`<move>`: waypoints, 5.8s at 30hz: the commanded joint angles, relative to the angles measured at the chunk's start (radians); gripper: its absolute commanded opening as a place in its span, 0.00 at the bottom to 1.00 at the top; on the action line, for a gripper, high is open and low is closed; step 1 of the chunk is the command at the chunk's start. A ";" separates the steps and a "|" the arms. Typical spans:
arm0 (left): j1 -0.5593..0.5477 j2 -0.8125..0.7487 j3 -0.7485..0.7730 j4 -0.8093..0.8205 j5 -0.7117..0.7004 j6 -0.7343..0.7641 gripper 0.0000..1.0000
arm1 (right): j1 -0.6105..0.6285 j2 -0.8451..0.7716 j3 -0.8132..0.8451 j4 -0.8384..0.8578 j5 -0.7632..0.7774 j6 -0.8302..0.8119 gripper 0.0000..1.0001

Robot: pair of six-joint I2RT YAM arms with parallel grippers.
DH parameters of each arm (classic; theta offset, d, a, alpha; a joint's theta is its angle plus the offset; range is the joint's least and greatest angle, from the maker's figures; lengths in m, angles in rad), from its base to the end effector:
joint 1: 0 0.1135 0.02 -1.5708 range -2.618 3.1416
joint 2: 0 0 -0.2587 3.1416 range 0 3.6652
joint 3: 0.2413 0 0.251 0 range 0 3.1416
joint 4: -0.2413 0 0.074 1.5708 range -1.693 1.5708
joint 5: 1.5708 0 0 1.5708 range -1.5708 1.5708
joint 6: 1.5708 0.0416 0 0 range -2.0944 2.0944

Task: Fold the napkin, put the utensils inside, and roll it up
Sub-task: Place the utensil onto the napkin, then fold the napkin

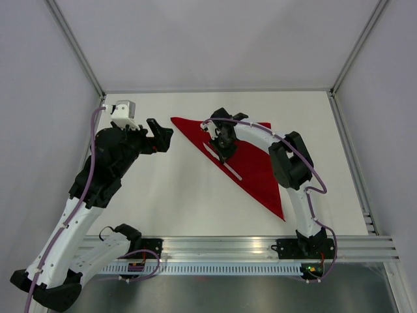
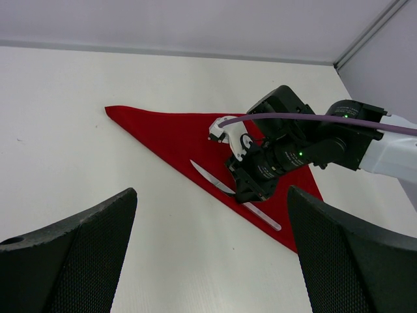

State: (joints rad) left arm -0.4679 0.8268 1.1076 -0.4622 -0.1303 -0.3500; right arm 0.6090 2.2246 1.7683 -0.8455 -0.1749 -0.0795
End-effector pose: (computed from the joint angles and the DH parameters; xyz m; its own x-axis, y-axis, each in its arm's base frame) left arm 0.1593 -0.0744 0.4082 -0.2655 -0.2468 -0.9320 0.2577 0.9133 -0.3152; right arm 0.3675 0.2651 0.1545 -0.7405 -0.6118 -0.2782 -0.6621 0.7350 0.1461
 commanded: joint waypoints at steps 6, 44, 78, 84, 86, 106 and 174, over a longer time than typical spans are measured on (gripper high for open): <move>-0.002 0.002 -0.008 0.023 -0.012 0.020 1.00 | 0.009 0.007 0.040 -0.038 0.051 0.012 0.00; 0.000 -0.003 -0.017 0.028 -0.003 0.026 1.00 | 0.031 0.003 0.046 -0.036 0.063 0.010 0.25; -0.659 0.443 -0.330 0.736 -0.090 0.323 0.98 | -0.712 -0.941 -0.423 0.312 -0.083 0.185 0.59; -0.843 0.714 -0.250 0.851 -0.164 0.459 0.96 | -0.718 -0.950 -0.438 0.283 -0.060 0.165 0.59; -0.882 0.796 -0.232 0.882 -0.189 0.483 0.95 | -0.718 -0.944 -0.438 0.275 -0.069 0.165 0.59; -1.068 1.192 -0.006 1.005 -0.265 0.730 0.82 | -0.718 -0.864 -0.440 0.301 -0.121 0.146 0.47; -0.468 0.911 -0.155 0.881 -0.178 -0.133 0.02 | -0.698 -0.833 -0.457 0.296 -0.190 0.135 0.36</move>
State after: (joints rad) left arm -0.9718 1.7840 0.9653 0.4496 -0.3470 -0.3473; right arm -0.0978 1.3811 1.3136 -0.5602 -0.3489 0.0563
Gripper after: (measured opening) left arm 0.029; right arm 0.366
